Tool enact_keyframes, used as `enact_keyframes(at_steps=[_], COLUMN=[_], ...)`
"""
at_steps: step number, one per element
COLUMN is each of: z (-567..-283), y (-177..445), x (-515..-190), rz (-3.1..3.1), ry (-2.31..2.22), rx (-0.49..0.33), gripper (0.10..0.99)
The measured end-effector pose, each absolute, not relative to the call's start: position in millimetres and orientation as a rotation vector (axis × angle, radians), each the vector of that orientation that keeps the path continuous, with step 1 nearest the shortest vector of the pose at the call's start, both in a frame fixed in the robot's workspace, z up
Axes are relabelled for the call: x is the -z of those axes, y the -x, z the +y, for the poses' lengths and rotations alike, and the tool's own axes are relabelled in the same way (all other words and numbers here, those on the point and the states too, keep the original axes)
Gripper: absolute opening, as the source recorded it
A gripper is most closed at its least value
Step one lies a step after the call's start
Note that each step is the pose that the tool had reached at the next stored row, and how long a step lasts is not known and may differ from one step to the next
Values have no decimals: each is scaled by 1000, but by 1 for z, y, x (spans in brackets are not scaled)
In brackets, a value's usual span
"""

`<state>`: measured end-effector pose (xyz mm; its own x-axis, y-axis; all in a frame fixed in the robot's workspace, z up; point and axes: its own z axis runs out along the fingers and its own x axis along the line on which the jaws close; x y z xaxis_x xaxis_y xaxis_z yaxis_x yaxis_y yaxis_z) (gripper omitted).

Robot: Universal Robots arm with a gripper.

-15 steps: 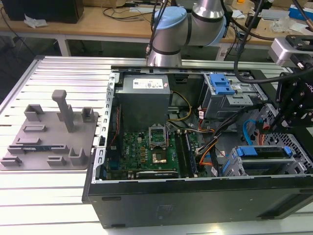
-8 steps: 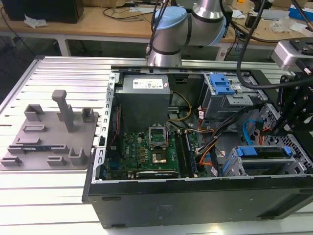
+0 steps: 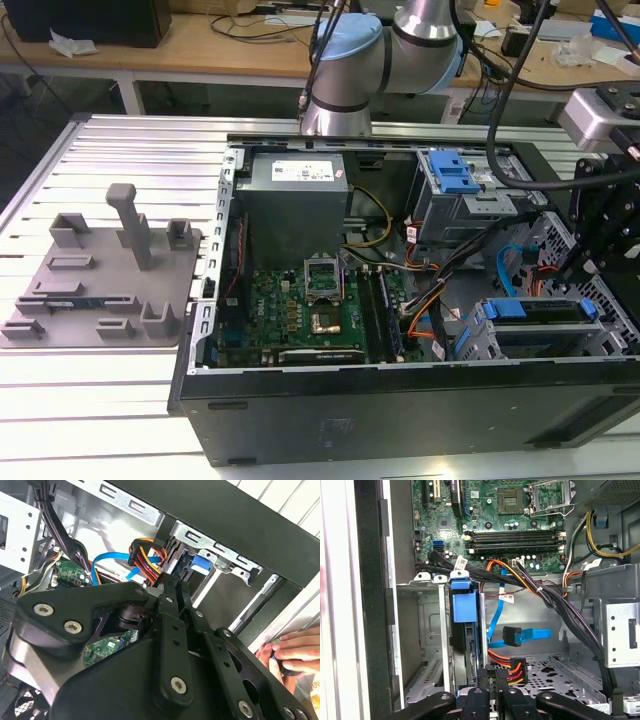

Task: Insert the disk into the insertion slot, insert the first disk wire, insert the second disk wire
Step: 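Insert the first disk wire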

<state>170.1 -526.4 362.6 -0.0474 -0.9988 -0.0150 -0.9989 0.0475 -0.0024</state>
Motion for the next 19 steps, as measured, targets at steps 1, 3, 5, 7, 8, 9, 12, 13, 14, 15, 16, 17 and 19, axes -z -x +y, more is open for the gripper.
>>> enact_keyframes(at_steps=[1,3,5,7,8,9,12,13,14,15,16,17,19], z=[-526,-527,-527,-529,-531,-532,-533,-533,-534,-535,-535,-536,-536], y=[-170,-170,-170,-170,-170,-170,-170,-170,-170,-170,-170,-170,-170], x=[-363,-362,-362,-362,-362,-362,-362,-362,-362,-361,-361,-361,-361], rz=[2264,2264,2265,2264,2264,2264,2264,2264,2264,2264,2264,2264,2264], ry=[2160,2159,2159,2160,2160,2160,2160,2160,2160,2159,2160,2159,2160], rx=[-14,-14,-13,-13,-13,-13,-14,-14,-14,-14,-14,-14,-14], gripper=[169,169,169,169,169,169,169,169,169,169,169,169,169])
